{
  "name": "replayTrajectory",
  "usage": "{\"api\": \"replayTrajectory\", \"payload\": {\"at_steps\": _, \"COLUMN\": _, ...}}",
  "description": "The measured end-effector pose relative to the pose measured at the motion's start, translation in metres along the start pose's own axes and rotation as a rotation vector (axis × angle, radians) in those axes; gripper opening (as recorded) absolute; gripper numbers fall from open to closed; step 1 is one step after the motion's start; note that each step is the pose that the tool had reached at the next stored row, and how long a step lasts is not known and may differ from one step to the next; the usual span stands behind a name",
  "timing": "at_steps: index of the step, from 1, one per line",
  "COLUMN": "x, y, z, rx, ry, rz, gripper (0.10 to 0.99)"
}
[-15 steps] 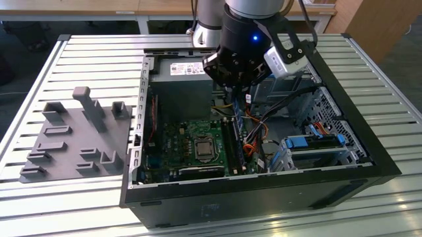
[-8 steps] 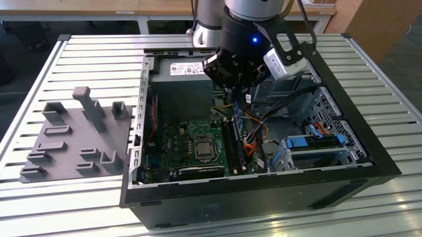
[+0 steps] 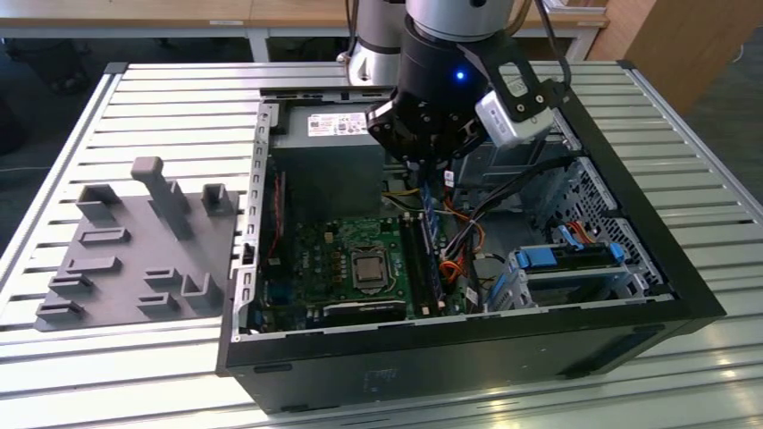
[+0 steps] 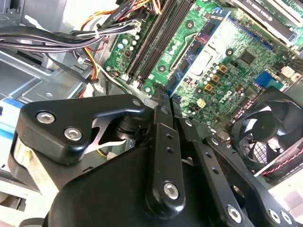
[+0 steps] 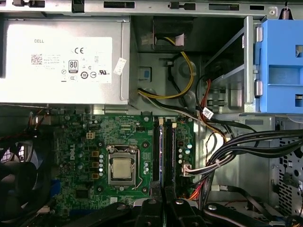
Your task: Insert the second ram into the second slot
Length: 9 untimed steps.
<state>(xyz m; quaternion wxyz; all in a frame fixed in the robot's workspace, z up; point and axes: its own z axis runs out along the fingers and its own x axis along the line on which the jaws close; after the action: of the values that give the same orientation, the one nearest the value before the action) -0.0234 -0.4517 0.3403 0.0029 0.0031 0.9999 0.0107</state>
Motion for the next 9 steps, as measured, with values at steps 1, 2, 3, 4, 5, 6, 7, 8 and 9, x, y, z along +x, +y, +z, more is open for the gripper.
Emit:
{"api": "replayTrajectory", "payload": {"at_steps": 1, "x": 0.0, "y": 0.0, "z": 0.0004, "rx": 0.0, "ry": -0.0001, "rz": 0.0, "gripper": 0.137}}
{"api": "replayTrajectory", "payload": {"at_steps": 2, "x": 0.0, "y": 0.0, "z": 0.0006, "rx": 0.0, "ry": 0.0, "rz": 0.0, "gripper": 0.137}}
{"api": "replayTrajectory", "payload": {"at_steps": 3, "x": 0.0, "y": 0.0, "z": 0.0009, "rx": 0.0, "ry": 0.0, "rz": 0.0, "gripper": 0.137}}
{"api": "replayTrajectory", "payload": {"at_steps": 4, "x": 0.0, "y": 0.0, "z": 0.0012, "rx": 0.0, "ry": 0.0, "rz": 0.0, "gripper": 0.137}}
{"api": "replayTrajectory", "payload": {"at_steps": 5, "x": 0.0, "y": 0.0, "z": 0.0014, "rx": 0.0, "ry": 0.0, "rz": 0.0, "gripper": 0.137}}
{"api": "replayTrajectory", "payload": {"at_steps": 6, "x": 0.0, "y": 0.0, "z": 0.0016, "rx": 0.0, "ry": -0.0001, "rz": 0.0, "gripper": 0.137}}
{"api": "replayTrajectory", "payload": {"at_steps": 7, "x": 0.0, "y": 0.0, "z": 0.0019, "rx": 0.0, "ry": 0.0, "rz": 0.0, "gripper": 0.137}}
{"api": "replayTrajectory", "payload": {"at_steps": 8, "x": 0.0, "y": 0.0, "z": 0.0022, "rx": 0.0, "ry": 0.0, "rz": 0.0, "gripper": 0.137}}
{"api": "replayTrajectory", "payload": {"at_steps": 9, "x": 0.0, "y": 0.0, "z": 0.0024, "rx": 0.0, "ry": 0.0, "rz": 0.0, "gripper": 0.137}}
